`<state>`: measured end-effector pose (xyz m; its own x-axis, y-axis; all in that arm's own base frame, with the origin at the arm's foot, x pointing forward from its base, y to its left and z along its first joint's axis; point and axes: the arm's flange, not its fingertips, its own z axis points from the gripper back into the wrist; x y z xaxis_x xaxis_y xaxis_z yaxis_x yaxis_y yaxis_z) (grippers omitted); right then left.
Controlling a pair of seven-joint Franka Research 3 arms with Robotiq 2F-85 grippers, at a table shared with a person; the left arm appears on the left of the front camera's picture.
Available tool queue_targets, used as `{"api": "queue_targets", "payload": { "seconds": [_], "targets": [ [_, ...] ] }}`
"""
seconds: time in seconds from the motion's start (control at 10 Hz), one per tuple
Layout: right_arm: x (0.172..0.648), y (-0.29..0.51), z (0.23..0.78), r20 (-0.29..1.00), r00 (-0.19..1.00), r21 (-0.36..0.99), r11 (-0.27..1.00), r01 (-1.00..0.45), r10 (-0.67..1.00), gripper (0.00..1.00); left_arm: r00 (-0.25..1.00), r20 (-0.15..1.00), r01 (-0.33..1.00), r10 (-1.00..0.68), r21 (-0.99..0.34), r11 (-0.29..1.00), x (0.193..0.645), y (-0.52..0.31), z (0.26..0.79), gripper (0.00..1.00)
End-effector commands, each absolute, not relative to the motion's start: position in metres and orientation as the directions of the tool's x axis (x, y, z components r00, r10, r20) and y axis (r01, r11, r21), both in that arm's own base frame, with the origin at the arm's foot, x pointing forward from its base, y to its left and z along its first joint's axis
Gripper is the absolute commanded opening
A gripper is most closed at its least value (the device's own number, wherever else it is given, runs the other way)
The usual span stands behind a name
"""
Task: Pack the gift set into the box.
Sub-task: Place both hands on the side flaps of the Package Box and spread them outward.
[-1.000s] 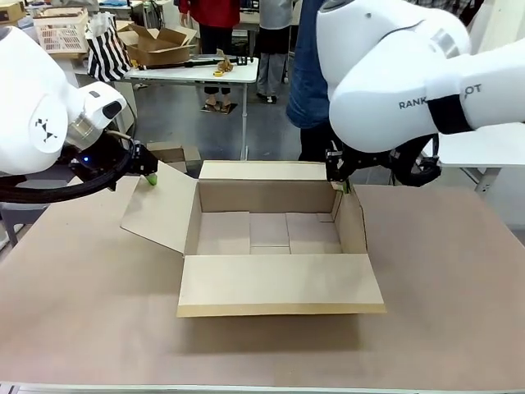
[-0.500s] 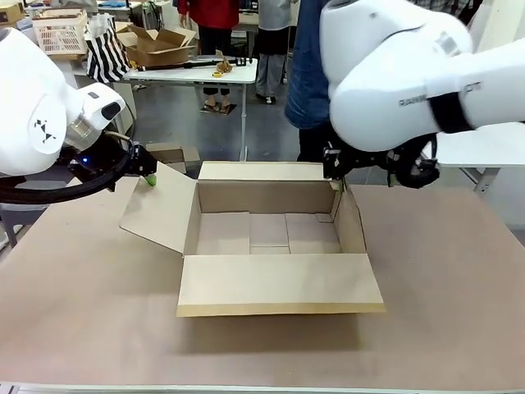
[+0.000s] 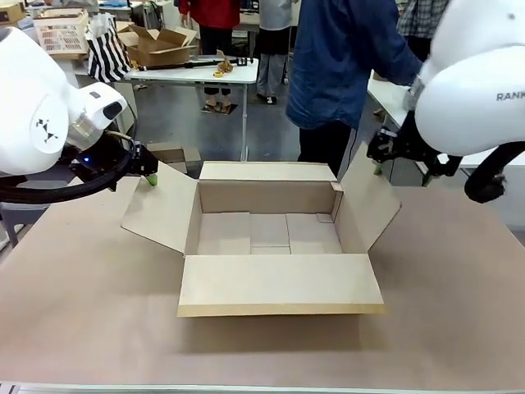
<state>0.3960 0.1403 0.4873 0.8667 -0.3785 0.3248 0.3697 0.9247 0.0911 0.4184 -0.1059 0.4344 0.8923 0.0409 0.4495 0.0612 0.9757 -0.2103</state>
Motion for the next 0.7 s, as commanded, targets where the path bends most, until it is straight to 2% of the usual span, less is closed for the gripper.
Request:
{"api": "queue_targets", "payload": {
  "seconds": [0.0,0.2,0.5,0.6],
  "targets": [
    [0.405,0.119,0.467,0.25,0.898,0.169,0.929,0.328,-0.363,1.0,0.895,0.444,0.048,0.049,-0.203,0.978,0.418,-0.105,0.436,1.0],
    [0.404,0.102,0.454,0.226,0.916,0.299,0.919,0.258,-0.331,1.0,0.895,0.444,0.048,0.049,-0.203,0.978,0.418,-0.105,0.436,1.0],
    [0.413,0.074,0.428,0.183,0.949,0.368,0.913,0.175,-0.255,1.0,0.895,0.444,0.048,0.049,-0.203,0.978,0.418,-0.105,0.436,1.0],
    [0.407,0.094,0.448,0.214,0.92,0.289,0.921,0.261,-0.328,1.0,0.895,0.444,0.048,0.049,-0.203,0.978,0.418,-0.105,0.436,1.0]
  ]
}}
